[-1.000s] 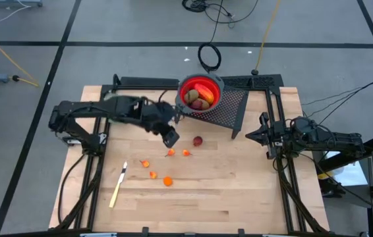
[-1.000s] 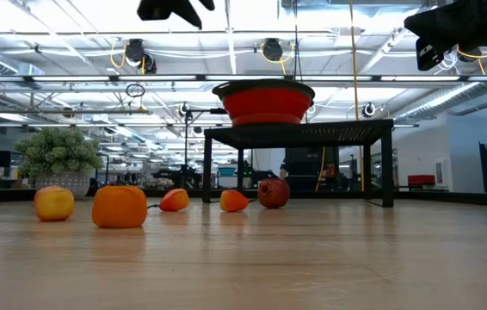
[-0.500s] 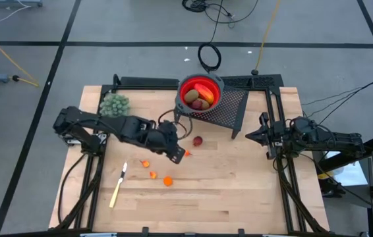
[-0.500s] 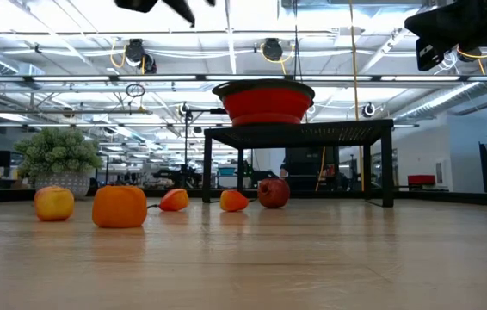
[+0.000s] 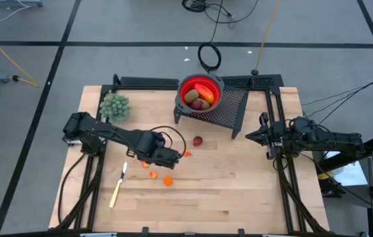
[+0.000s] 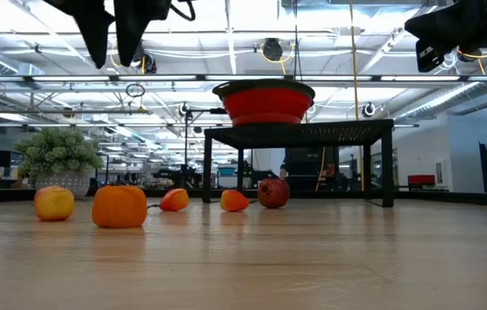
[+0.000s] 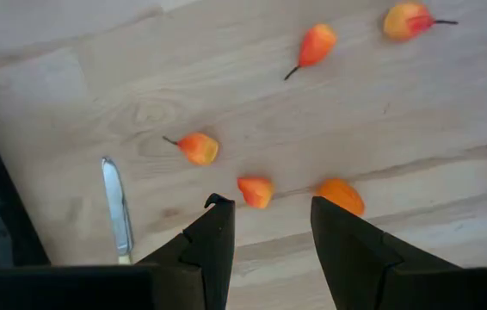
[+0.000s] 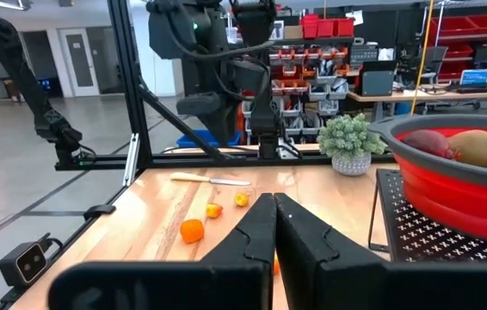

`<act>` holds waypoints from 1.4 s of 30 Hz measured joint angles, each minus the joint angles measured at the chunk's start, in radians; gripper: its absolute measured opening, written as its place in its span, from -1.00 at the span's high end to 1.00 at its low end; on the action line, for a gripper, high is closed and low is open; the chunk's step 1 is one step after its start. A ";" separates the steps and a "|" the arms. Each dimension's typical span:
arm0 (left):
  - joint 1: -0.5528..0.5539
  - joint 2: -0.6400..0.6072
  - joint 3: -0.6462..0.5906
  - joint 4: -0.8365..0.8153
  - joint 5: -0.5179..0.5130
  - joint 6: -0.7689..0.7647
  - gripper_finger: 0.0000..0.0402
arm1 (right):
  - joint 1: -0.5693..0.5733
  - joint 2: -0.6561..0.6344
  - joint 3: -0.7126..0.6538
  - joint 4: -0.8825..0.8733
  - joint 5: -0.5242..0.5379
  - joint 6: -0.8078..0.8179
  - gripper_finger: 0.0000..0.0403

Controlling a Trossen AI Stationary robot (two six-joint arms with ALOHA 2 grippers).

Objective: Pick & Place Fruit
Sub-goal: Put the pear into the red strainer bowl on the shelf

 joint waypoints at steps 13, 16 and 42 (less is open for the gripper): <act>-0.015 -0.016 -0.170 0.077 0.100 -0.163 0.24 | 0.000 0.000 0.000 -0.013 0.000 0.000 1.00; -0.022 -0.037 -0.253 0.174 0.130 -0.189 0.24 | 0.000 0.000 0.000 -0.013 0.000 0.000 1.00; -0.080 -0.306 -0.787 0.631 0.002 -0.857 0.22 | 0.000 0.000 0.000 -0.012 0.003 0.000 1.00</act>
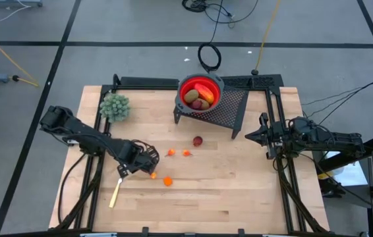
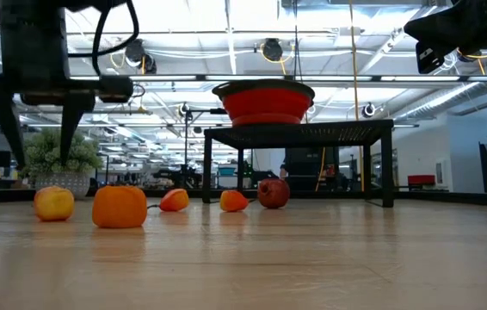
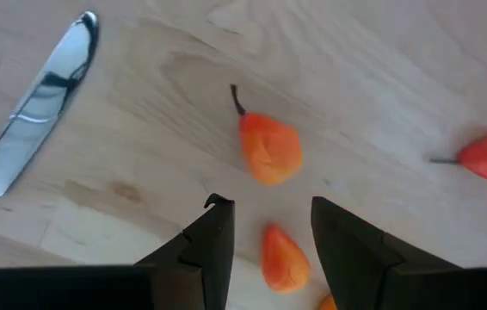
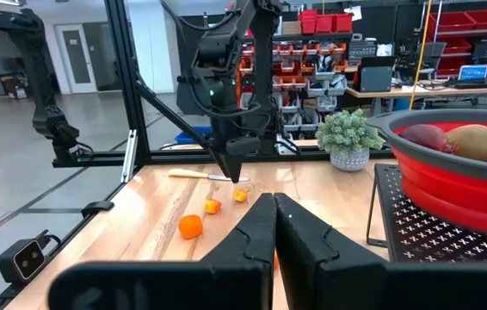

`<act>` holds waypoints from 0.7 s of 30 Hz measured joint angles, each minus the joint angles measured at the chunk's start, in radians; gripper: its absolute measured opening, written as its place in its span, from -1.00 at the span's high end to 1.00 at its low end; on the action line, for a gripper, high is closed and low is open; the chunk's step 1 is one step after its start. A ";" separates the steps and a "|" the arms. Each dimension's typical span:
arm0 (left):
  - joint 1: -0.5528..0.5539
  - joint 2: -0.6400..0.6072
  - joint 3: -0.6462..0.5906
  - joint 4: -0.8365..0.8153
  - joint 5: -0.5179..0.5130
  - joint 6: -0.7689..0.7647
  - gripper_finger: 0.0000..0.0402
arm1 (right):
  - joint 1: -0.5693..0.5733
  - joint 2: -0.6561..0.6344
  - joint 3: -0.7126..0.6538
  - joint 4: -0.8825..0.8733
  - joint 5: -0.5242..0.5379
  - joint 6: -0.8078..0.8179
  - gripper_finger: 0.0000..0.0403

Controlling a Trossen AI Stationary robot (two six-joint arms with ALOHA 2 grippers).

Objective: Pick & Place Fruit
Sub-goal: Put the pear into the red strainer bowl on the shelf

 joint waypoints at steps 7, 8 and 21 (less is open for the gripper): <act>0.016 0.000 -0.041 0.064 -0.056 -0.002 0.02 | 0.000 0.000 0.000 0.000 0.000 0.000 1.00; 0.016 0.000 -0.043 0.062 -0.078 -0.009 -0.02 | 0.000 0.000 0.000 0.000 0.000 0.000 1.00; 0.057 0.050 -0.042 0.069 -0.066 -0.019 -0.44 | 0.000 0.000 0.000 0.000 0.000 0.000 1.00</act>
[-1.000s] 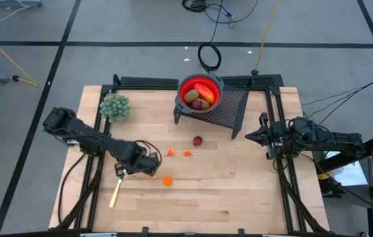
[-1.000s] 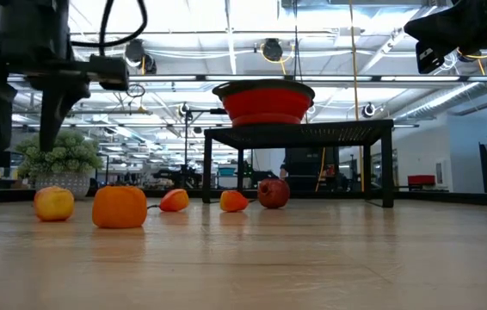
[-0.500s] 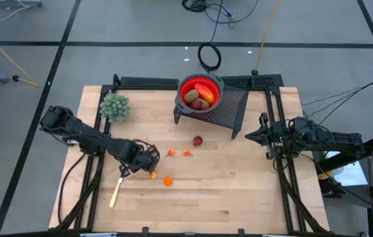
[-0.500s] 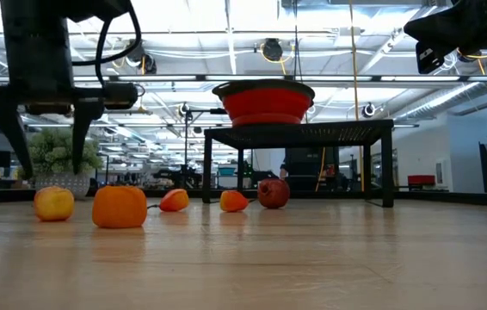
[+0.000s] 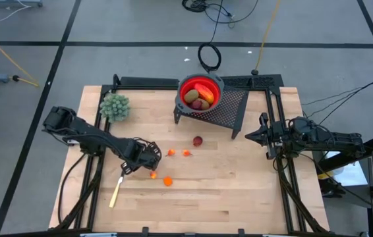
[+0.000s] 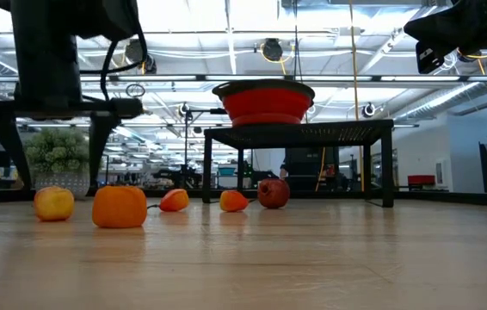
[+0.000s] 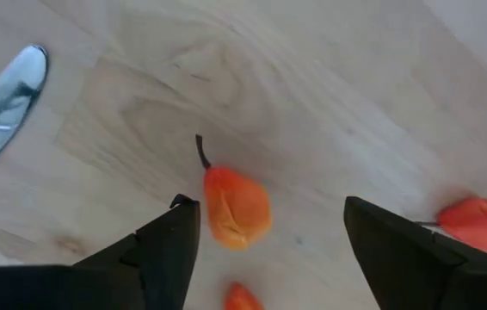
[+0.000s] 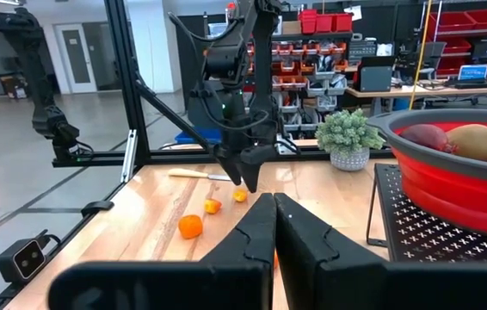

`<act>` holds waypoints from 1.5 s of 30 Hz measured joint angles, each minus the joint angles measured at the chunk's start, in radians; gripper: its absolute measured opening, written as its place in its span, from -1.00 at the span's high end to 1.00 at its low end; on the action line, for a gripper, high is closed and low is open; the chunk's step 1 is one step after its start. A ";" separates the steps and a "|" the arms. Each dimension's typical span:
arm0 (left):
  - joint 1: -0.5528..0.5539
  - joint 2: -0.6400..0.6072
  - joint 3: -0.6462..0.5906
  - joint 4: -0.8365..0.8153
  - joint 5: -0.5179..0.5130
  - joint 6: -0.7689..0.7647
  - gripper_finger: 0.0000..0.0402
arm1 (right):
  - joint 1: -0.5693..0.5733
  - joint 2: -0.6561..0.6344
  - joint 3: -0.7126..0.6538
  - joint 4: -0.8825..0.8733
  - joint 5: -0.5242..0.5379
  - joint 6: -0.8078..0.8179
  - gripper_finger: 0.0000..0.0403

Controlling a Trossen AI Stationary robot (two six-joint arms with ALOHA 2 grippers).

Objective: Pick & Place Fruit
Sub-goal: Put the pear into the red strainer bowl on the shelf

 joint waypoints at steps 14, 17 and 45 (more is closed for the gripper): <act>0.019 0.026 -0.052 0.048 0.055 0.003 -0.31 | 0.000 0.000 0.000 0.000 -0.003 0.000 1.00; 0.019 0.026 -0.086 0.119 0.062 0.001 -0.28 | 0.000 0.000 0.000 0.000 -0.003 0.000 1.00; 0.017 0.025 -0.101 0.167 0.101 0.057 -0.04 | 0.000 0.000 0.000 0.000 0.000 0.000 1.00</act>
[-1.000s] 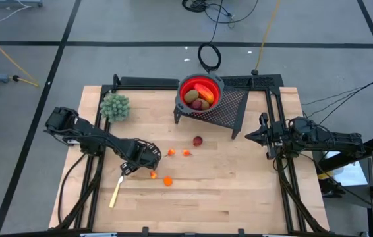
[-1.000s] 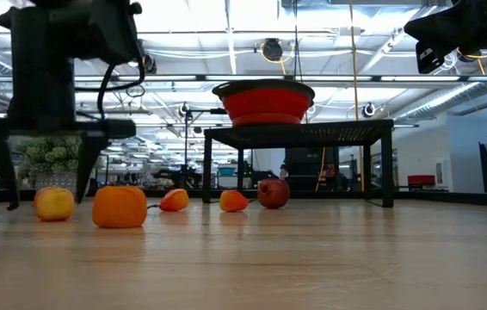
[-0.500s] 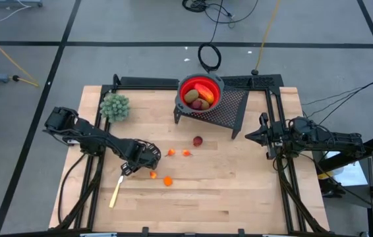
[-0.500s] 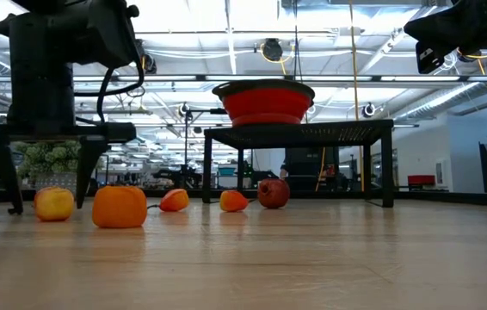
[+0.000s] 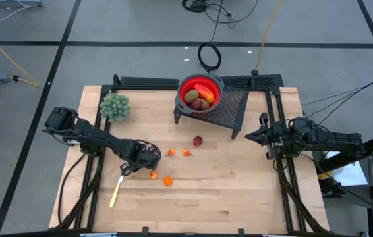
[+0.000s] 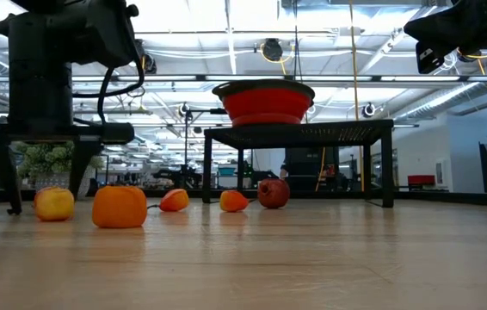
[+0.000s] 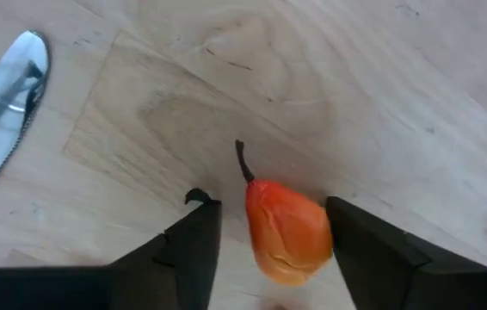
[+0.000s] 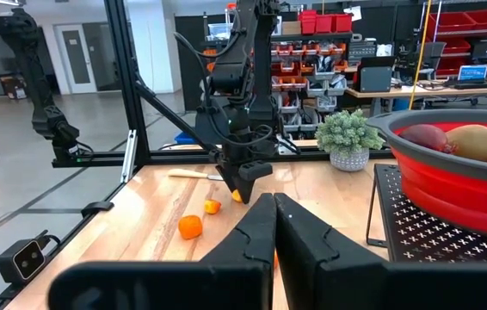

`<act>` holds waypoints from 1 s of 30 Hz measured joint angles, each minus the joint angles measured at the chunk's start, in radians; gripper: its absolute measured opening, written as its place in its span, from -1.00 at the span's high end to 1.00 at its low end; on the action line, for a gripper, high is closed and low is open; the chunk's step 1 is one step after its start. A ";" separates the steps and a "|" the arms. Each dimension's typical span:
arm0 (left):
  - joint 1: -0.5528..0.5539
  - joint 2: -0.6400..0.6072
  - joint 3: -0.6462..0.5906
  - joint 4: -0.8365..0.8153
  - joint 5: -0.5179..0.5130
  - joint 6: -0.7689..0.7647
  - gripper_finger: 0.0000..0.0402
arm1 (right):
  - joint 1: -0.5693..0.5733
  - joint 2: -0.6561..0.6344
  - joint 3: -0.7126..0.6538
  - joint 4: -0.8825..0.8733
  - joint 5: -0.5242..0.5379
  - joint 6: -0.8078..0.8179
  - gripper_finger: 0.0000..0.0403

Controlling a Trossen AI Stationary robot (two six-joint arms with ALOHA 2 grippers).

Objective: Pick & Place Fruit
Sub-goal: Put the pear into the red strainer bowl on the shelf

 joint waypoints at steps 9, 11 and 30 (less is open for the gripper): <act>0.000 0.001 0.000 -0.001 -0.024 0.016 0.36 | 0.000 0.000 0.000 0.000 -0.001 0.000 1.00; 0.000 0.000 0.000 0.001 -0.025 0.023 0.41 | 0.000 0.000 0.000 0.000 -0.002 0.000 1.00; -0.080 -0.165 0.037 0.216 -0.487 0.709 0.43 | 0.000 0.000 0.000 0.001 -0.003 0.000 1.00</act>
